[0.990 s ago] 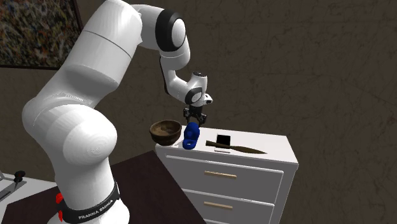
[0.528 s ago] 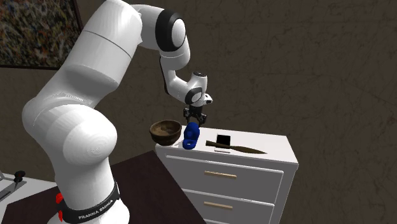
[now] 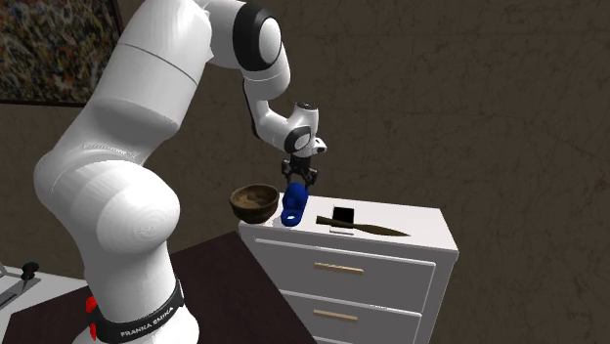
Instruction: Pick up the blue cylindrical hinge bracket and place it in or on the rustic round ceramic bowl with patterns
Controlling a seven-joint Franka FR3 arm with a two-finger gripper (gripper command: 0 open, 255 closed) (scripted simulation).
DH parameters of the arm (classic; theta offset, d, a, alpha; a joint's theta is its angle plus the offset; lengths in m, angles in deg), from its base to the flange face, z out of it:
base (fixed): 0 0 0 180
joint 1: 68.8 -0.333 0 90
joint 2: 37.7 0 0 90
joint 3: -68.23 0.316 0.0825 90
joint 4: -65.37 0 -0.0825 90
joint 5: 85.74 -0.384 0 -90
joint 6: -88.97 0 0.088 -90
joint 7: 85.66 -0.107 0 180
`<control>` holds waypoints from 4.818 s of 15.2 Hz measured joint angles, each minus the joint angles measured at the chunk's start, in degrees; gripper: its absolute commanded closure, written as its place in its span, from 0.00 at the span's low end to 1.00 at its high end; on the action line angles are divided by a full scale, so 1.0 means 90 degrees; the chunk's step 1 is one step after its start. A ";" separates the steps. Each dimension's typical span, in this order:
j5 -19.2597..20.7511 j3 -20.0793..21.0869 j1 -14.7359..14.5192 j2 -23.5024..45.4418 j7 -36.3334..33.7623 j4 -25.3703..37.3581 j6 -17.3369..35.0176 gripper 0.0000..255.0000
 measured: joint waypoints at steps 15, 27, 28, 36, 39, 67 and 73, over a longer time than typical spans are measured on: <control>0.0018 -0.0007 0.0022 -0.1065 -0.0211 -0.0165 -0.0882 1.00; 0.0052 -0.0015 0.0042 -0.1722 -0.0371 -0.0057 -0.1632 1.00; 0.0049 -0.0001 0.0013 -0.1827 -0.0424 -0.0137 -0.1651 1.00; 0.0067 0.0286 -0.0548 -0.2854 -0.1317 -0.1180 -0.1467 1.00; 0.0094 0.0428 -0.0776 -0.3174 -0.1711 -0.1514 -0.1384 1.00; 0.0234 0.0432 -0.0938 -0.1984 -0.1729 -0.1770 0.0392 0.00; 0.0259 0.0420 -0.0967 -0.1898 -0.1763 -0.1794 0.0184 0.00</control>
